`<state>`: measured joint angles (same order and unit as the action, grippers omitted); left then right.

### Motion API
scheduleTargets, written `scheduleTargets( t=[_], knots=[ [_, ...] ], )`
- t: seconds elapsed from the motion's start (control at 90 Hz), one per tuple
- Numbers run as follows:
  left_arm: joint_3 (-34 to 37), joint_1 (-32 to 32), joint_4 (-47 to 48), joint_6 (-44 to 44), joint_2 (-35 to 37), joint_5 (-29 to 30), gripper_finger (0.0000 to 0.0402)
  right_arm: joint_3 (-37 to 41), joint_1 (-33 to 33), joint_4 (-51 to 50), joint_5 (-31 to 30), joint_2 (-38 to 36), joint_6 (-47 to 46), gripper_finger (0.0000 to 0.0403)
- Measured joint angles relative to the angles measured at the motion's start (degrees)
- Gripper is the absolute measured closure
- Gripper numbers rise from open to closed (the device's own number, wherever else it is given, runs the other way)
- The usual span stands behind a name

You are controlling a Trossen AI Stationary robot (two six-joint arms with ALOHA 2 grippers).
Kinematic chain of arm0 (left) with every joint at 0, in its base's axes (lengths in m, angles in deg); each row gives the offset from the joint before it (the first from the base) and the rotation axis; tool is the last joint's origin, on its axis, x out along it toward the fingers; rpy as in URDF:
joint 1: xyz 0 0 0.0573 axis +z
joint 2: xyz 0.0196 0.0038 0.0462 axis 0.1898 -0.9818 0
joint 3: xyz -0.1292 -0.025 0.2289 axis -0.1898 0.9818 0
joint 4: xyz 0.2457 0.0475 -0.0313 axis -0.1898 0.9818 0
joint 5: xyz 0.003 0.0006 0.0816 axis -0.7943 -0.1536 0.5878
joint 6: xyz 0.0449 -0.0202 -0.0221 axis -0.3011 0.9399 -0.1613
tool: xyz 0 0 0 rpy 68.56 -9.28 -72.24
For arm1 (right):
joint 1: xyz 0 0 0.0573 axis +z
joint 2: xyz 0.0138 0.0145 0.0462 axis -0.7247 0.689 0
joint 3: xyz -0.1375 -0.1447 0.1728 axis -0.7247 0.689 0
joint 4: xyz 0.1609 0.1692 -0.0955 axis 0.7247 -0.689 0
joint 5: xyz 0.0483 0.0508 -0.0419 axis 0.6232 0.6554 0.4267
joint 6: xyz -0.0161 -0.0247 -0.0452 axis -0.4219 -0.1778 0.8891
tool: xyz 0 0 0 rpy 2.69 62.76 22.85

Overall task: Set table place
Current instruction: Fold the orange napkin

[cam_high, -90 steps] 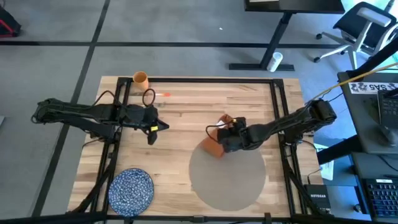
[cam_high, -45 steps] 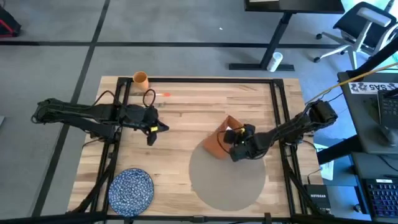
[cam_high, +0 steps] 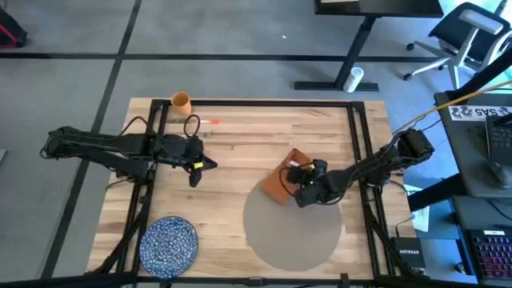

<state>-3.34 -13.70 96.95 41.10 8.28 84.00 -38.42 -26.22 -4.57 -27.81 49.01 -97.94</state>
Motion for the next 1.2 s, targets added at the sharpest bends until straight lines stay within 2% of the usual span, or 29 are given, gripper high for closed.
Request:
scheduleTargets(
  t=[0.222, 0.433, 0.667, 0.889, 1.044, 1.111, 1.2],
  knots=[
    [0.00, -0.01, 0.02, 0.80, 0.00, -1.11, 0.0402, 0.00, 0.00, -2.89, 0.53, -0.73, 0.22, 0.0346],
    [0.00, -0.01, -0.12, 0.85, 0.00, -1.11, 0.0402, 0.00, 0.00, -10.68, 0.64, -4.08, 0.65, 0.0305],
    [0.00, 0.01, -0.20, 0.85, 0.00, -1.11, 0.0402, 0.00, 0.00, -18.31, 0.85, -9.08, 1.34, 0.0292],
    [-0.02, 0.01, -0.18, 0.46, 0.00, -1.10, 0.0402, -0.02, -0.54, -10.65, -2.97, -15.02, 19.95, 0.0292],
    [-0.02, -0.01, -0.22, -0.29, 0.00, -1.09, 0.0402, -0.07, -3.11, -9.06, -1.57, -14.72, 28.89, 0.0294],
    [-0.02, 0.01, -0.36, -0.27, 0.00, -1.09, 0.0402, -0.07, -4.78, -7.23, -0.12, -13.32, 34.19, 0.0307],
    [-0.02, -0.14, -2.74, -0.07, -0.68, -1.79, 0.0402, -0.04, -7.24, -3.20, 0.50, -11.73, 41.71, 0.0343]
  ],
)
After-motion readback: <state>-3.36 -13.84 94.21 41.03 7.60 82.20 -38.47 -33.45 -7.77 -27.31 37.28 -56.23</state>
